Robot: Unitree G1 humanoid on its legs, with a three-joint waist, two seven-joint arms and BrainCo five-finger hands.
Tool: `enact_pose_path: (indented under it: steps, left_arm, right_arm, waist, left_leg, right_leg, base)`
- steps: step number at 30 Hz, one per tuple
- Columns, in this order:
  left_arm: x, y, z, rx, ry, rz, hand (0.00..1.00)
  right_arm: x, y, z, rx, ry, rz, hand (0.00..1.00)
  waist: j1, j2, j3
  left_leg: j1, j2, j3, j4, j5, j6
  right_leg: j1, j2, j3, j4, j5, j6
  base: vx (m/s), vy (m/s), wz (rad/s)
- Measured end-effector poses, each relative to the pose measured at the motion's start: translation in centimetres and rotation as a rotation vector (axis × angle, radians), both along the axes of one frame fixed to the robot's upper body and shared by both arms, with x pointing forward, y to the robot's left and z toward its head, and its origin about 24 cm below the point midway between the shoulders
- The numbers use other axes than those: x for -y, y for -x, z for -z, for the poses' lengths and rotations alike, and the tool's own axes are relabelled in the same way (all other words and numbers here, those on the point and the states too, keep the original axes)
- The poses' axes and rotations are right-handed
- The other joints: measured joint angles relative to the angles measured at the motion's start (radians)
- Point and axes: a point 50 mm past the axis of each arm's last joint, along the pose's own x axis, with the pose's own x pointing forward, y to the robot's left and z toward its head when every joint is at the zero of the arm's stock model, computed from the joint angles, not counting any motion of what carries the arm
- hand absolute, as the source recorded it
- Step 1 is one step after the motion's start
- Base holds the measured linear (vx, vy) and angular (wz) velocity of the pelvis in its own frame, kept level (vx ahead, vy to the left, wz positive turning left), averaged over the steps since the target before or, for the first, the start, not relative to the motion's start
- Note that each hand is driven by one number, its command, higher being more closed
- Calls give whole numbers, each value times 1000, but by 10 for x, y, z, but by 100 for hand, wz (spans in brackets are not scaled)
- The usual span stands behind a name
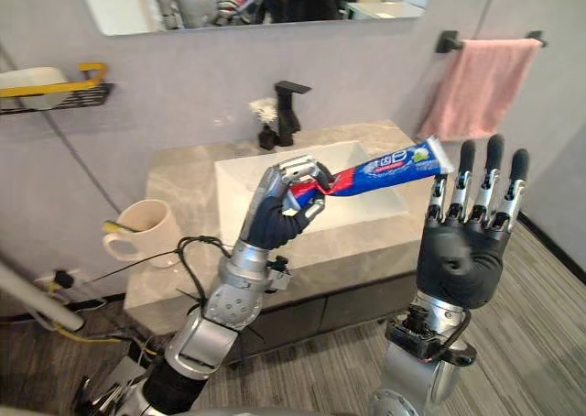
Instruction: Organize washtable
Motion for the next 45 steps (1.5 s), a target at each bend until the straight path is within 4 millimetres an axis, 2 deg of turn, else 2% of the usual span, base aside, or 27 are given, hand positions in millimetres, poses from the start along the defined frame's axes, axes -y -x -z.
enact_pose_path:
  steps: [9, 18, 27, 40, 45]
  left_arm:
    - [10, -3, 14, -62, -44, 7, 100]
    - [14, -1, 15, -64, -51, 25, 100]
    - [20, 3, 16, -65, -71, 66, 100]
    - [19, 3, 15, -58, -74, 76, 100]
    - [22, 5, 16, -61, -85, 95, 100]
  right_arm:
    - [5, -6, 15, -60, -162, -44, 0]
    - [11, -3, 19, -79, -168, -15, 0]
    - [31, 9, 36, -187, -139, 91, 0]
    - [22, -5, 62, -269, -160, -11, 0]
    - [9, -17, 59, -232, -228, -114, 0]
  waist:
    - [21, -4, -4]
    - [23, -11, -9]
    - [18, -12, -31]
    - [19, -13, -32]
    - [20, -14, -31]
  left_leg:
    - [-30, -8, -75, 12, 5, 8]
    - [-37, -21, -90, 12, 11, 15]
    - [-42, -21, -87, 10, 11, 15]
    - [-64, -23, -96, 9, 11, 16]
    - [-69, -23, -103, 8, 12, 17]
  right_leg:
    - [29, -16, -76, -5, -1, 4]
    - [33, -31, -90, -6, -2, 7]
    - [23, -30, -88, -6, -2, 7]
    - [7, -29, -93, -8, -1, 6]
    - [7, -30, -97, -9, -1, 5]
  base:
    - [5, -5, 23]
    - [-17, 1, 7]
    - [0, 0, 0]
    - [10, 2, 2]
    - [-6, 2, 4]
